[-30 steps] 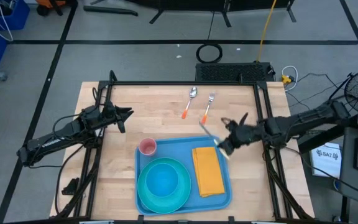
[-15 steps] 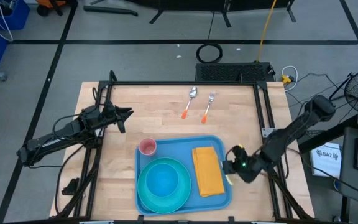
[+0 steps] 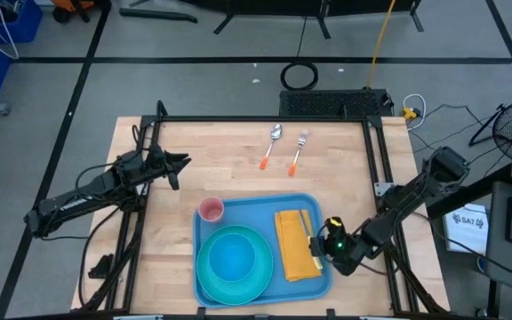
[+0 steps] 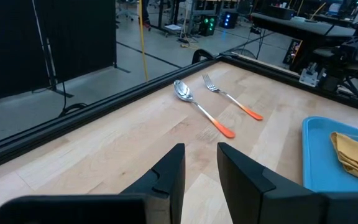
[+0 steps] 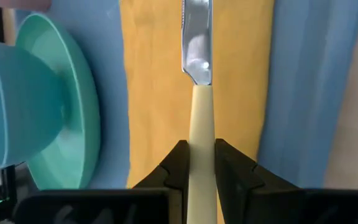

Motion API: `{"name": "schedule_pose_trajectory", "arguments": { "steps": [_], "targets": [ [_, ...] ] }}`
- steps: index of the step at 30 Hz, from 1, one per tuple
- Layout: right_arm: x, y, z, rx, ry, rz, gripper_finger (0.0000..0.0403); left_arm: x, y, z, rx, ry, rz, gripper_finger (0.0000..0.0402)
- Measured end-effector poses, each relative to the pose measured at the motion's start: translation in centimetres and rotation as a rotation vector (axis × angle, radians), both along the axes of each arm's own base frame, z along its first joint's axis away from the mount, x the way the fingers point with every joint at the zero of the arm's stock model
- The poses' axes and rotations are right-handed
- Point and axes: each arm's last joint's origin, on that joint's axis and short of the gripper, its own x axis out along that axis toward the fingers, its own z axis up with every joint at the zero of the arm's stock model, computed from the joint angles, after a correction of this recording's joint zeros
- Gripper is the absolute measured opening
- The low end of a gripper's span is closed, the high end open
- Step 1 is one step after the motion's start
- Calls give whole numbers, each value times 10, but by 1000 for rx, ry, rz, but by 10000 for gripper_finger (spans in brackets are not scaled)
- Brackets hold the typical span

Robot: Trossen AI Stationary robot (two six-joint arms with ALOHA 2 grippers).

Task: Set up tray
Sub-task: Put the yellow knife on top of the yellow napkin on the blue tray

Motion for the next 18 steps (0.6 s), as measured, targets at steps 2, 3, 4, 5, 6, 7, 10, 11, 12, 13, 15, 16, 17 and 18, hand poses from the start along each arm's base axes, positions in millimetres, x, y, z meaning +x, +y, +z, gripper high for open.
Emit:
{"name": "schedule_pose_trajectory", "arguments": {
  "steps": [2,3,4,5,6,7,10,11,12,13,15,16,17,18],
  "targets": [
    [1,0,-3,-23,-9,-15,41,0,0,0,0,0,0,97],
    [2,0,-4,-33,-15,-27,41,0,0,0,0,0,0,97],
    [2,0,-5,-39,-20,-32,41,0,0,0,0,0,0,97],
    [3,0,-5,-40,-25,-34,41,0,0,0,0,0,0,97],
    [3,0,-5,-47,-33,-42,41,0,0,0,0,0,0,97],
    [3,0,-5,-53,-42,-50,41,0,0,0,0,0,0,97],
    [4,0,-4,-71,-75,-69,41,0,0,0,0,0,0,97],
    [4,0,-3,-75,-76,-65,41,0,0,0,0,-1,0,97],
    [4,-1,-3,-78,-76,-62,41,0,0,0,0,0,0,97],
    [4,-1,-3,-79,-77,-60,41,0,0,0,0,0,0,97],
    [4,-1,-3,-79,-77,-59,41,0,0,0,0,0,0,97],
    [4,0,-3,-79,-77,-58,41,0,0,0,0,0,0,97],
    [3,1,-3,-78,-78,-56,41,0,0,0,0,0,0,97],
    [3,1,-3,-79,-81,-58,41,0,0,0,0,0,0,97]
  ]
}}
